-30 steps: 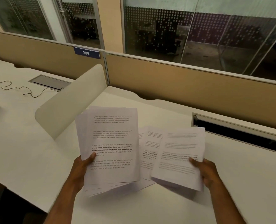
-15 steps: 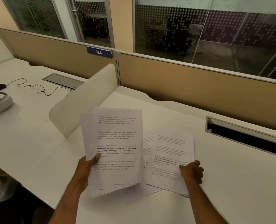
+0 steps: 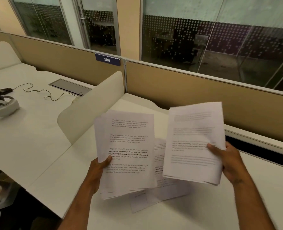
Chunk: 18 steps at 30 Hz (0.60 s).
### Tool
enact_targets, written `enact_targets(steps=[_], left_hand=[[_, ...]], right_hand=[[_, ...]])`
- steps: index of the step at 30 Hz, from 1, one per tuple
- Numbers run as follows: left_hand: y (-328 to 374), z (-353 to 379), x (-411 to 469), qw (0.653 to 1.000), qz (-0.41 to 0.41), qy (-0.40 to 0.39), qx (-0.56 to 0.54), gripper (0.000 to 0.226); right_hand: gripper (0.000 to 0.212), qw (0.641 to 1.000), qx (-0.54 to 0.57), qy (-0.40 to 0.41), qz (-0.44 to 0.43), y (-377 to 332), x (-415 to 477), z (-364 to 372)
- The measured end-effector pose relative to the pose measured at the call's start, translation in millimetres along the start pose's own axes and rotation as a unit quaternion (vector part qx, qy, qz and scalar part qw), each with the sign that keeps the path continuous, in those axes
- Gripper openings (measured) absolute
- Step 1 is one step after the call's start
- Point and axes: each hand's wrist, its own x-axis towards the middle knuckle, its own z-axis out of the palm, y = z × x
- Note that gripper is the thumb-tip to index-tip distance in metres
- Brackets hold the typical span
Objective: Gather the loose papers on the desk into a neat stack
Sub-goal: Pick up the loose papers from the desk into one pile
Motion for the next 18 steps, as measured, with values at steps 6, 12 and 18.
enact_targets(steps=[6, 12, 18], left_hand=[[0, 15, -7, 1.000, -0.001, -0.016, 0.001, 0.034], [-2, 22, -21, 0.999, 0.001, -0.037, 0.015, 0.061], [-7, 13, -34, 0.999, -0.004, -0.028, 0.020, 0.059]], right_hand=[[0.044, 0.992, 0.054, -0.112, 0.021, -9, -25, 42], [0.037, 0.984, 0.043, -0.150, 0.083, 39, -49, 119], [0.048, 0.982, -0.046, -0.176, 0.051, 64, -62, 166]])
